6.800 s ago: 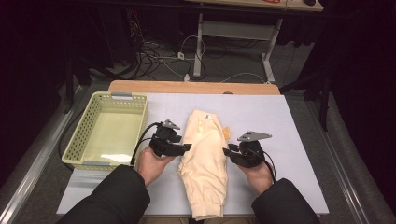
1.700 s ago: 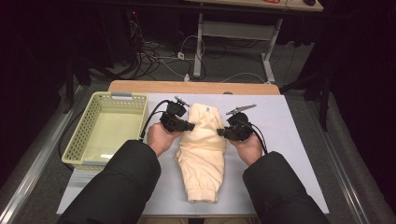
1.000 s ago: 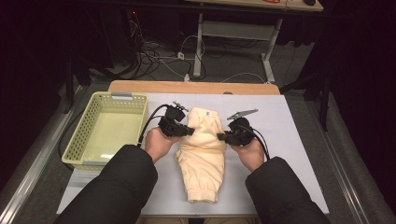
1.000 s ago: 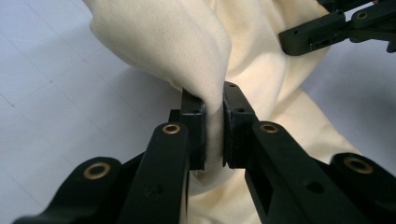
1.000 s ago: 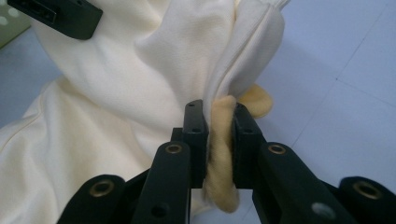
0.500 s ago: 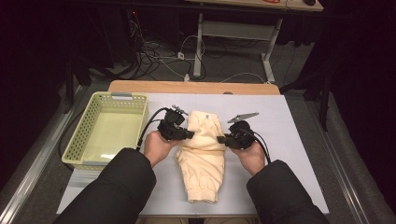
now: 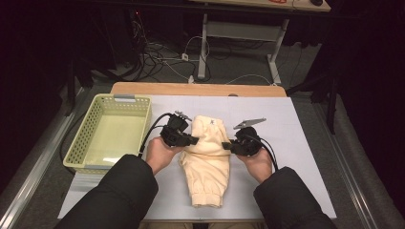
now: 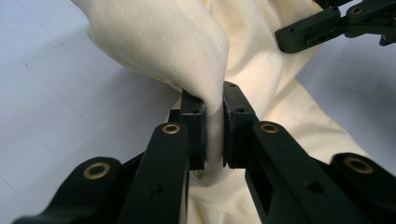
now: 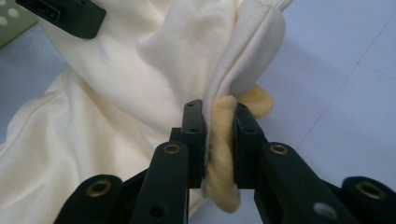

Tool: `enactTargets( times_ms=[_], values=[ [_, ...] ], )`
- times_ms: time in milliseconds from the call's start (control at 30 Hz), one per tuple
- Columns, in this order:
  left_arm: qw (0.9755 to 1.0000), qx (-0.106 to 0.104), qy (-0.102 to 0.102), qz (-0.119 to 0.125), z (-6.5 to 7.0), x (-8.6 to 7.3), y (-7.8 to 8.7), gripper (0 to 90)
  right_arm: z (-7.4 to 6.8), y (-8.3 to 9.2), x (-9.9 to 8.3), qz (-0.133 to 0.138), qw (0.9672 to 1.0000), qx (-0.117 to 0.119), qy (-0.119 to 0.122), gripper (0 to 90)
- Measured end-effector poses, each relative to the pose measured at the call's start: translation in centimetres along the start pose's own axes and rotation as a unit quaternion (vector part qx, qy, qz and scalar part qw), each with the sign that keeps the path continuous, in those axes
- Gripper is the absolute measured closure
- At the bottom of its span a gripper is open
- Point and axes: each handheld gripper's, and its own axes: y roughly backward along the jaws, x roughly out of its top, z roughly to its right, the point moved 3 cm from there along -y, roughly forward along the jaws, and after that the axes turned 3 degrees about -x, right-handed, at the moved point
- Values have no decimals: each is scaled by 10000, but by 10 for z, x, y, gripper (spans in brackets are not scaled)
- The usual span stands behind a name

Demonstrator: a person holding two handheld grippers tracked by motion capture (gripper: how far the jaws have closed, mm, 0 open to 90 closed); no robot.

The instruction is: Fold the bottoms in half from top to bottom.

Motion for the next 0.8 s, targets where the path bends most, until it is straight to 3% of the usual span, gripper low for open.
enactTargets(
  times_ms=[800],
  values=[
    [9997,-17,-241,0,14,-15,1,788,-9,3,-16,13,9999,100,123,785]
  ],
)
